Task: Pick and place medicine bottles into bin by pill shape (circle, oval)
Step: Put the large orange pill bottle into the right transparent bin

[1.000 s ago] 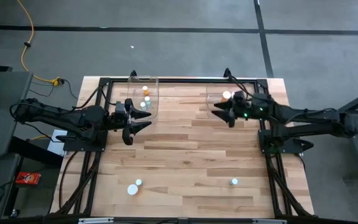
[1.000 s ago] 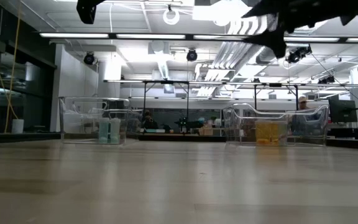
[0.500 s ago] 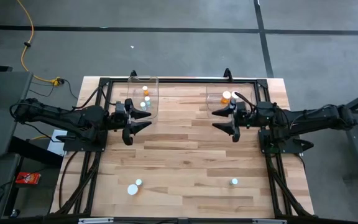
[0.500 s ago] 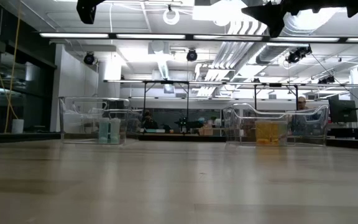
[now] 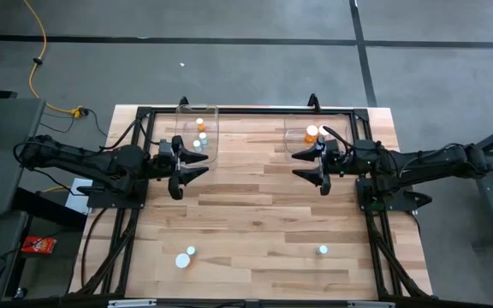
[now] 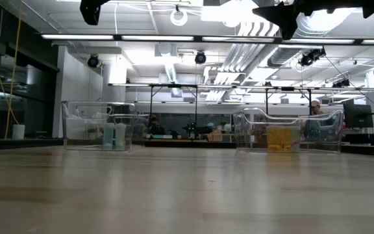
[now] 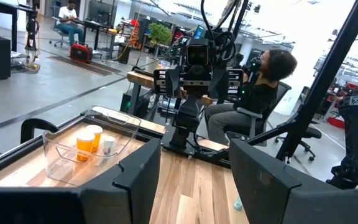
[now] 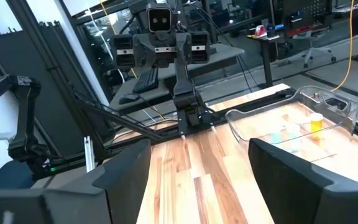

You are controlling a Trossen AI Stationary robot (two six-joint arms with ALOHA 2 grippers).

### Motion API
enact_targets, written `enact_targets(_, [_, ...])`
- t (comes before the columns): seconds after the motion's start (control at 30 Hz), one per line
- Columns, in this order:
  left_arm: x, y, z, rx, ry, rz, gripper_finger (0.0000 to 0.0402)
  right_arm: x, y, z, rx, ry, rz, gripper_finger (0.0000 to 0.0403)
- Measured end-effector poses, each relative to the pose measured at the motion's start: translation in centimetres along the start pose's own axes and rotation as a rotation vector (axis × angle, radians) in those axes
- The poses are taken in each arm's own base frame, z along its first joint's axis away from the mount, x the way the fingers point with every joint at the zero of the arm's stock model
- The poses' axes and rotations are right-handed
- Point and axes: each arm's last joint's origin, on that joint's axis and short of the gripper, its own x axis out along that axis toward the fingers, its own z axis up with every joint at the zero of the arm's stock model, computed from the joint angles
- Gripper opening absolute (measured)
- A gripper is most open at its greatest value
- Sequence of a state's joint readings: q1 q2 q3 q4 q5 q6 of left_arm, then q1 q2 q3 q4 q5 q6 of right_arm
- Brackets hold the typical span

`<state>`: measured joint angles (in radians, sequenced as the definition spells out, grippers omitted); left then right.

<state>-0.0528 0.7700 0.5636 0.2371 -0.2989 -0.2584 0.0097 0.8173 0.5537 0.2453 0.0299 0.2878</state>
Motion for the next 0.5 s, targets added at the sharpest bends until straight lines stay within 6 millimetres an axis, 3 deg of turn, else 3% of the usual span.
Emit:
enact_targets(0.27, [0.0, -0.4, 0.4, -0.045, 0.053, -0.025, 0.0181, 0.0, 0.0, 0.0, 0.000, 0.000, 0.000, 0.0263])
enact_targets(0.5, [-0.1, -3.8, 1.1, -0.067, 0.482, -0.079, 0.0169, 0.0, 0.0, 0.0, 0.002, 0.000, 0.000, 0.0263])
